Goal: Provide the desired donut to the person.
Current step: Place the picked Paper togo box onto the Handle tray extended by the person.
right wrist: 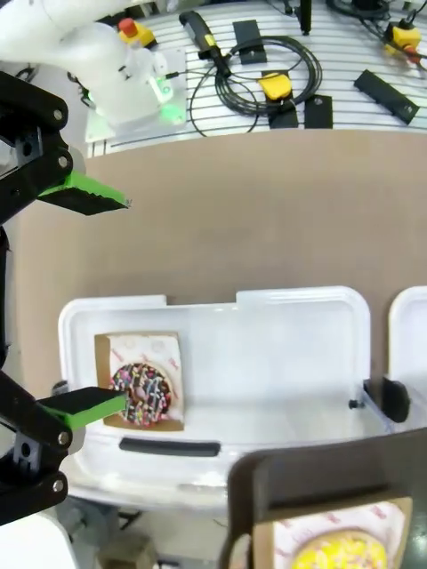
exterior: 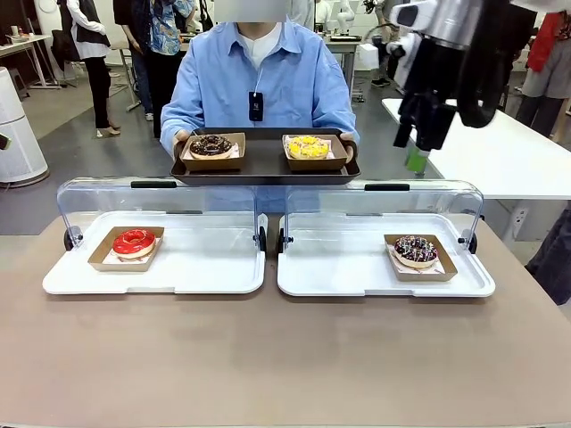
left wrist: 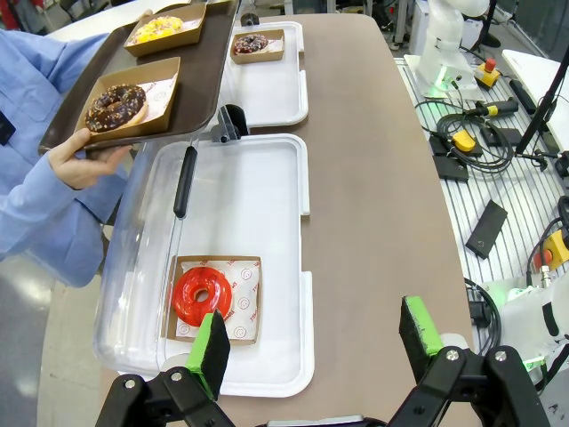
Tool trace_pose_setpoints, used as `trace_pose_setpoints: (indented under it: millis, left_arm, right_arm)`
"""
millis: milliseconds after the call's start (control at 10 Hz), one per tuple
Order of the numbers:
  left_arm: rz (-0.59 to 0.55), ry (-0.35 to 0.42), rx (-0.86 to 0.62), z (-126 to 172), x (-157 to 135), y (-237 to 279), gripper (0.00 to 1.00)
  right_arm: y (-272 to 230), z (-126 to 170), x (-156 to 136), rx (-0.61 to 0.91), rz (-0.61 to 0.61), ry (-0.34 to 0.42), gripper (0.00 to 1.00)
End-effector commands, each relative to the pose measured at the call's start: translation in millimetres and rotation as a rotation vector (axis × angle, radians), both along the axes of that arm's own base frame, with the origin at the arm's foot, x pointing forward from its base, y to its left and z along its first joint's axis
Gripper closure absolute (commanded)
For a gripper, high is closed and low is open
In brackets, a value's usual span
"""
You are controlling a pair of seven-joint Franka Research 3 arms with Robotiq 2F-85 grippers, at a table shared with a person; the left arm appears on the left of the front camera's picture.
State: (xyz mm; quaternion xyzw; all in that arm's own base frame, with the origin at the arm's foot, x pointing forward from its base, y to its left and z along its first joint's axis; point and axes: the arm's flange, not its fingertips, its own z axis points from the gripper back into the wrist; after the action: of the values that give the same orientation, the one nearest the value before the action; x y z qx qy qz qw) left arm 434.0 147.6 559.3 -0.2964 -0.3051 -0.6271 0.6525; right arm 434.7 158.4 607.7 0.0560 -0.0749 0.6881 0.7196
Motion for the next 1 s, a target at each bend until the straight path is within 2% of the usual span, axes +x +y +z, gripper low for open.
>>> trace_pose_setpoints:
  millis: [0, 200, 300, 900]
  left_arm:
    - [0.009, -0.005, -0.009, 2, -1, 0, 0.0]
    - [0.009, -0.005, -0.009, 2, -1, 0, 0.0]
    - [0.009, -0.005, -0.009, 2, -1, 0, 0.0]
    - [0.009, -0.005, -0.009, 2, -1, 0, 0.0]
  right_arm:
    - [-8, -17, -8, 0.051, 0.002, -0.019, 0.0]
    - [-11, -19, 7, 0.029, -0.04, -0.028, 0.0]
    - [-14, -11, -5, 0.009, -0.023, -0.008, 0.0]
    - [-14, -11, -5, 0.009, -0.023, -0.008, 0.0]
